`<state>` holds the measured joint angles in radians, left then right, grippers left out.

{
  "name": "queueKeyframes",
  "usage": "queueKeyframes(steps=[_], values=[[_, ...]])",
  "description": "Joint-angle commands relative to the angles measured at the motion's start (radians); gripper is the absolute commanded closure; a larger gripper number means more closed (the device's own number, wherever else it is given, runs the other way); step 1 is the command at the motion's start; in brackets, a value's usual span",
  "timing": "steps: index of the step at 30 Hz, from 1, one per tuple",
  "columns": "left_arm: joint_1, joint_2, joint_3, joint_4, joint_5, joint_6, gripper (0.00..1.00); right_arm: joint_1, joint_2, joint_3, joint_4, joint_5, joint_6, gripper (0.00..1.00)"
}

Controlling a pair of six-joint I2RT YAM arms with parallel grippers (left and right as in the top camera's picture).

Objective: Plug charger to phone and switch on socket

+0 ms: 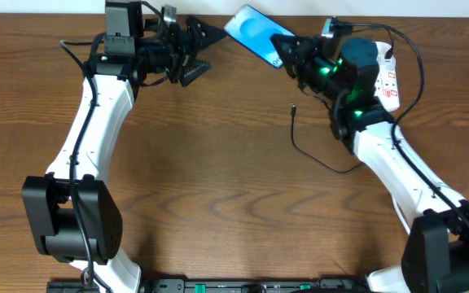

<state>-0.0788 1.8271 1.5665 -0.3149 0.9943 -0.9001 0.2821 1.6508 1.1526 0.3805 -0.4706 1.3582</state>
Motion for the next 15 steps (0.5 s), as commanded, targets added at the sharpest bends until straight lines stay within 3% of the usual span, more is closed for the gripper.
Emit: queueKeyframes(steps=[1,9,15], values=[[0.001,-0.017,0.006,0.052,0.019,-0.083,0.06,0.031,0.059,0.01,0.089,0.031,0.229,0.99],[0.001,-0.017,0.006,0.216,0.008,-0.245,0.07,0.073,0.153,0.01,0.282,0.026,0.329,0.99],[0.001,-0.017,0.006,0.274,-0.02,-0.287,0.09,0.086,0.172,0.01,0.364,0.028,0.391,0.99]])
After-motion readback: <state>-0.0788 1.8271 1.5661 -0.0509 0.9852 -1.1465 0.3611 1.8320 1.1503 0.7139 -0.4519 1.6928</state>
